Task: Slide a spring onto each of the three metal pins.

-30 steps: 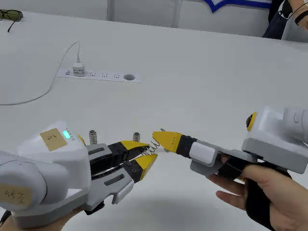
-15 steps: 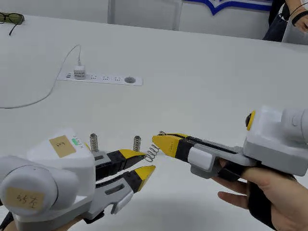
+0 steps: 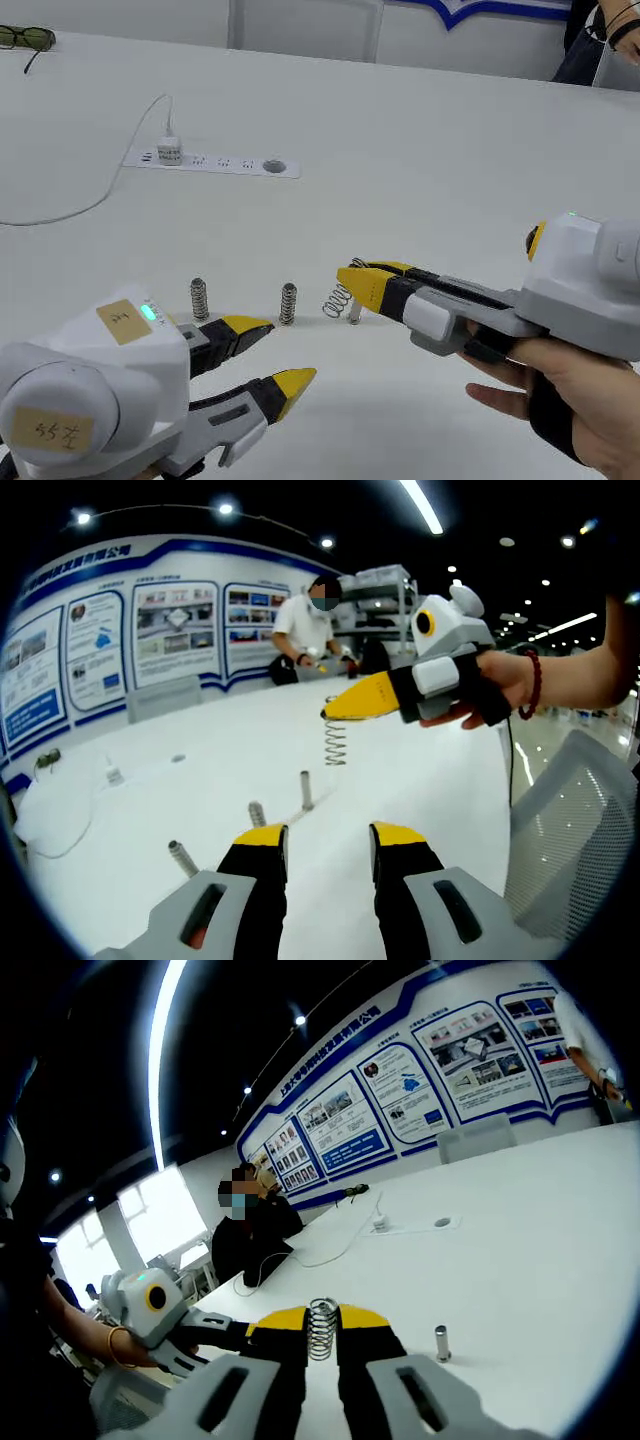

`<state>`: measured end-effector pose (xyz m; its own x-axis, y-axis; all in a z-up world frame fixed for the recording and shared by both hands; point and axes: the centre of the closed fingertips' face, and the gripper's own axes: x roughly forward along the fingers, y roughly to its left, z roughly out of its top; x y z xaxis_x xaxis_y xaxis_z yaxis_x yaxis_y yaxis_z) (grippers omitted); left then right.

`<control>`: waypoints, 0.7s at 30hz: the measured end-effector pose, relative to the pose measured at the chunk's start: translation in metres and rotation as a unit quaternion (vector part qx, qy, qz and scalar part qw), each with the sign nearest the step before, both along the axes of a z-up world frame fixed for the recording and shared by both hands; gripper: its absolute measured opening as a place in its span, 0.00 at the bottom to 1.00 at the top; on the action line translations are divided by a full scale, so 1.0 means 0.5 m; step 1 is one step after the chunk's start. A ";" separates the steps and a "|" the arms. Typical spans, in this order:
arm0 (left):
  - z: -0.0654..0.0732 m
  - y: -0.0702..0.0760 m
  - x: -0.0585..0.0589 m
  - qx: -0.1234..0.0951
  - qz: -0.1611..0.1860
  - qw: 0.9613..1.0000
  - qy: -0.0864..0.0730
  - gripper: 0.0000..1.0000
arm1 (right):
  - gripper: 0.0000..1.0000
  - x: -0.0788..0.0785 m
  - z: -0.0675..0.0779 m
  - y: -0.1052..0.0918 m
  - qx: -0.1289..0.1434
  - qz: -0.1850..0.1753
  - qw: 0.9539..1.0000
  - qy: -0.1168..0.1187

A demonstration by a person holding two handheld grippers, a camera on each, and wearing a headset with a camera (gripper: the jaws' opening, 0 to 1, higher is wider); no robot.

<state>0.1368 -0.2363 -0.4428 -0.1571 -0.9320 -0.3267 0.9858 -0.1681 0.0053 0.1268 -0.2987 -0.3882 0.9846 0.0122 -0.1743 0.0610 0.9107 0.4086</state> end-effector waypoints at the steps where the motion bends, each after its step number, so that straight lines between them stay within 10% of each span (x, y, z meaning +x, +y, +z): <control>1: 0.000 0.002 0.004 -0.001 0.005 1.000 0.002 0.34 | 0.11 -0.001 -0.002 -0.005 -0.005 -0.004 1.000 0.003; 21: -0.022 0.023 0.073 0.015 0.073 0.997 0.014 0.51 | 0.11 0.012 -0.018 -0.072 -0.061 -0.041 0.997 0.015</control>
